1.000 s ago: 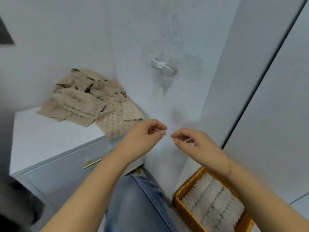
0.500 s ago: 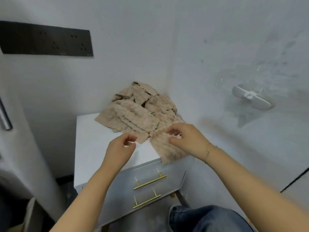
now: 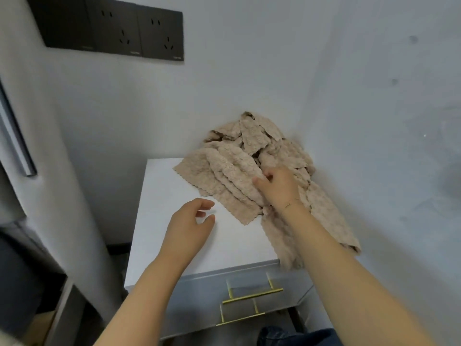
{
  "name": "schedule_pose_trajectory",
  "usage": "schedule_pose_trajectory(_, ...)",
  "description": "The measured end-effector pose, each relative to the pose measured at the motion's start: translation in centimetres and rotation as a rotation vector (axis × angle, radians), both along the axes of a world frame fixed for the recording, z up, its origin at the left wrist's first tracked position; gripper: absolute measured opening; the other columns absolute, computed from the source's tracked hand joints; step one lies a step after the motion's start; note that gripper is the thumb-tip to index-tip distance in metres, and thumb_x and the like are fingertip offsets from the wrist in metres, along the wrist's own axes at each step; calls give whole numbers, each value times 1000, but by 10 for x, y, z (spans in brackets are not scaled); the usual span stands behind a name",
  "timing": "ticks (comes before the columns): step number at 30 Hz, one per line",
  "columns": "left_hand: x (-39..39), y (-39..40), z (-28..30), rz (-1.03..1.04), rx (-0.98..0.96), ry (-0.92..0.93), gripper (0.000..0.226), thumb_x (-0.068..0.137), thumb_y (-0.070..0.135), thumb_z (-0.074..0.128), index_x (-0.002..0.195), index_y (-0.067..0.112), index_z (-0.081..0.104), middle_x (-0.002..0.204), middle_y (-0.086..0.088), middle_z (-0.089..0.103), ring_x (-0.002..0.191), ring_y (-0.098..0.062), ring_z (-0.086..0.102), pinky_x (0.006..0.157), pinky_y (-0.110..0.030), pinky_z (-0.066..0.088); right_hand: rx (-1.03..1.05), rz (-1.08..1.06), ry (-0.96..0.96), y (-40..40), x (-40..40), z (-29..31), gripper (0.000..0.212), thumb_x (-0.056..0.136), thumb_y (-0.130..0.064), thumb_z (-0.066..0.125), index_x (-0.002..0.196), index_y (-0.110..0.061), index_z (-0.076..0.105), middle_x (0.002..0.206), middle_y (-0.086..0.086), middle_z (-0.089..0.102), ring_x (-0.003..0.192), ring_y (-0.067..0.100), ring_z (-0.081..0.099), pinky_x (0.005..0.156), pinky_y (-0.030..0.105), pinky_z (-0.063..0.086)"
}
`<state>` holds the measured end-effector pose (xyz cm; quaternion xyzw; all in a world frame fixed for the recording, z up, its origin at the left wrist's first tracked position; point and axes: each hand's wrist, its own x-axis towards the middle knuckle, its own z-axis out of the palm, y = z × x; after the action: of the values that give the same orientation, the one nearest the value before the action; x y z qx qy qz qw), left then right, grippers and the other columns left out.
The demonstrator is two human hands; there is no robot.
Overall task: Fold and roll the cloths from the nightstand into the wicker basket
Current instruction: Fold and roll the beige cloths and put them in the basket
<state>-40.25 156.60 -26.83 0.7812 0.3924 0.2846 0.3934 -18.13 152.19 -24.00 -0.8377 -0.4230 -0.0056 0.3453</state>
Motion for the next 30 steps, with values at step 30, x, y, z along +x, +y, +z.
schedule_pose_trajectory(30, -28, -6, 7, -119, 318, 300, 35, 90, 41, 60, 125, 43, 57, 149, 20, 33, 139, -12, 19, 111, -33, 17, -257, 638, -72, -74, -55, 3, 48, 86, 1, 52, 129, -18, 58, 130, -6, 56, 115, 1, 47, 97, 4, 33)
